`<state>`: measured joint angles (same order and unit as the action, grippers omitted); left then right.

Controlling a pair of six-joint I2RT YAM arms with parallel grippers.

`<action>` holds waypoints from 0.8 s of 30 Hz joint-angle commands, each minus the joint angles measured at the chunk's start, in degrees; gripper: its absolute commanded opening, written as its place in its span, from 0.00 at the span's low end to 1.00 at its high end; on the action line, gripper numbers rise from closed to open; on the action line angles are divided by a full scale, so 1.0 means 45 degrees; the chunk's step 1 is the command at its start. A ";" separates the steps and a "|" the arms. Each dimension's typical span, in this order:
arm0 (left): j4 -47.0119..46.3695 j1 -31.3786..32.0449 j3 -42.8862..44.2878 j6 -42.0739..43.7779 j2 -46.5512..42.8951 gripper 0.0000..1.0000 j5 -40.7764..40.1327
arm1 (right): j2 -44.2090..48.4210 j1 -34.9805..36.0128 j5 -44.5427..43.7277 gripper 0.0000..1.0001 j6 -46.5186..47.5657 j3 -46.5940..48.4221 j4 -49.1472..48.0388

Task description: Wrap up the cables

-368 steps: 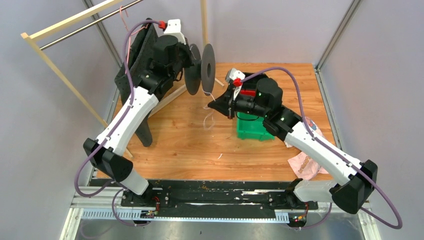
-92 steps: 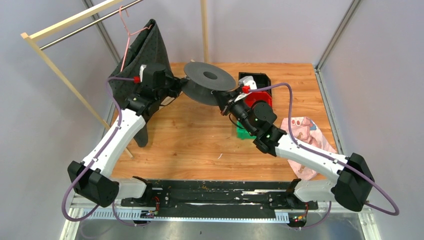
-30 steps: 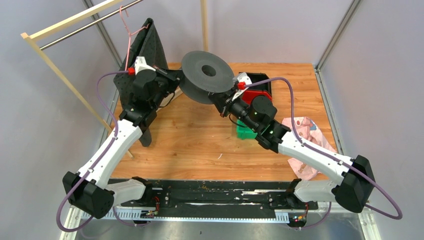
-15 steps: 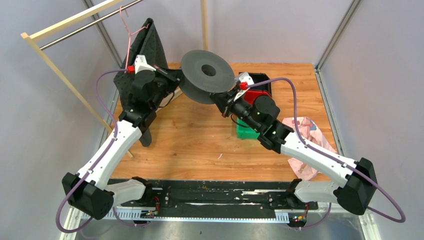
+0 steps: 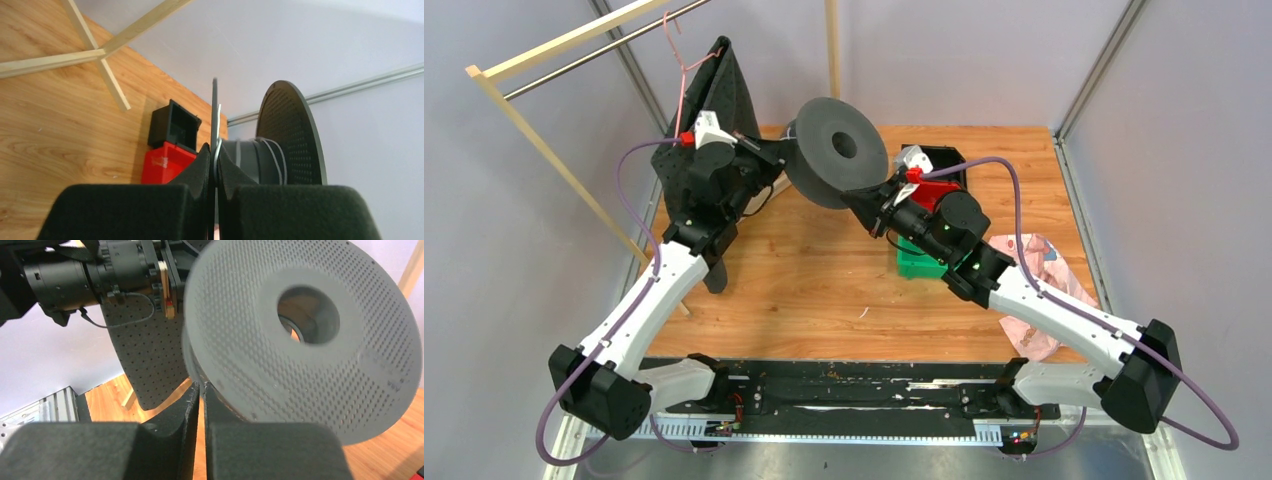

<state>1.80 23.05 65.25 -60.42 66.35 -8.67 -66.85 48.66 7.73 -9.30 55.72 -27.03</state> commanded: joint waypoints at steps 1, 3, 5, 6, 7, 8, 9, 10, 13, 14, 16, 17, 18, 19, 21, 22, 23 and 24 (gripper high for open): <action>-0.0251 0.0225 -0.0404 -0.0303 0.0036 0.00 0.0397 | -0.0219 -0.0131 0.0271 0.08 -0.0205 -0.0119 -0.1060; -0.0339 0.0228 -0.0399 -0.0422 0.0292 0.00 0.0634 | -0.0320 -0.0131 0.0243 0.07 -0.0232 -0.0401 -0.1125; -0.0347 0.0230 -0.0372 -0.0327 0.0451 0.00 0.0723 | -0.0236 -0.0145 0.0152 0.07 -0.0260 -0.0486 -0.0942; -0.0343 0.0230 -0.0369 -0.0316 0.0469 0.00 0.0660 | -0.0029 -0.0159 0.0043 0.08 -0.0260 -0.0474 -0.0683; -0.0342 0.0230 -0.0378 -0.0295 0.0456 0.00 0.0547 | 0.0155 -0.0166 -0.0052 0.09 -0.0175 -0.0428 -0.0338; -0.0342 0.0230 -0.0348 -0.0229 0.0447 0.00 0.0410 | 0.0403 -0.0179 -0.0125 0.11 -0.0025 -0.0344 0.0096; -0.0342 0.0230 -0.0332 -0.0191 0.0412 0.00 0.0323 | 0.0698 -0.0183 -0.0229 0.13 0.0167 -0.0236 0.0665; -0.0342 0.0230 -0.0281 -0.0125 0.0400 0.00 0.0280 | 0.1018 -0.0203 -0.0394 0.15 0.0394 -0.0076 0.1285; -0.0206 0.0230 -0.0104 -0.0066 0.0427 0.00 0.0172 | 0.2035 -0.0219 -0.0844 0.19 0.1044 0.0257 0.3131; -0.0162 0.0230 -0.0062 -0.0068 0.0429 0.00 0.0159 | 0.2428 -0.0227 -0.1138 0.21 0.1231 0.0264 0.3566; -0.0147 0.0230 -0.0032 -0.0188 0.0449 0.00 0.0176 | 0.3112 -0.0228 -0.1661 0.24 0.1573 0.0168 0.4103; -0.0122 0.0230 -0.0002 -0.0206 0.0485 0.00 0.0242 | 0.3444 -0.0238 -0.2391 0.28 0.1697 0.0082 0.4254; -0.0083 0.0230 0.0051 -0.0237 0.0524 0.00 0.0304 | 0.3727 -0.0256 -0.3029 0.32 0.1779 -0.0005 0.4390; -0.0046 0.0230 0.0128 -0.0229 0.0539 0.00 0.0368 | 0.3967 -0.0332 -0.3575 0.38 0.1880 -0.0096 0.4503; 0.0128 0.0230 0.0285 -0.0260 0.0550 0.00 0.0430 | 0.4102 -0.0898 -0.4103 0.43 0.1727 -0.0133 0.5072; 0.0195 0.0230 0.0343 -0.0312 0.0500 0.00 0.0440 | 0.4061 -0.1389 -0.4100 0.44 0.1324 -0.0083 0.5511; 0.0238 0.0230 0.0416 -0.0399 0.0477 0.00 0.0451 | 0.3946 -0.2134 -0.3765 0.45 0.0665 -0.0003 0.5868; 0.0243 0.0230 0.0494 -0.0471 0.0457 0.00 0.0501 | 0.3790 -0.3018 -0.3028 0.46 -0.0023 0.0070 0.6460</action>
<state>6.11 23.86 63.81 -60.45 69.28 -6.79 -48.23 44.45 -4.78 -3.77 54.85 -7.94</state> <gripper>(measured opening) 0.020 0.448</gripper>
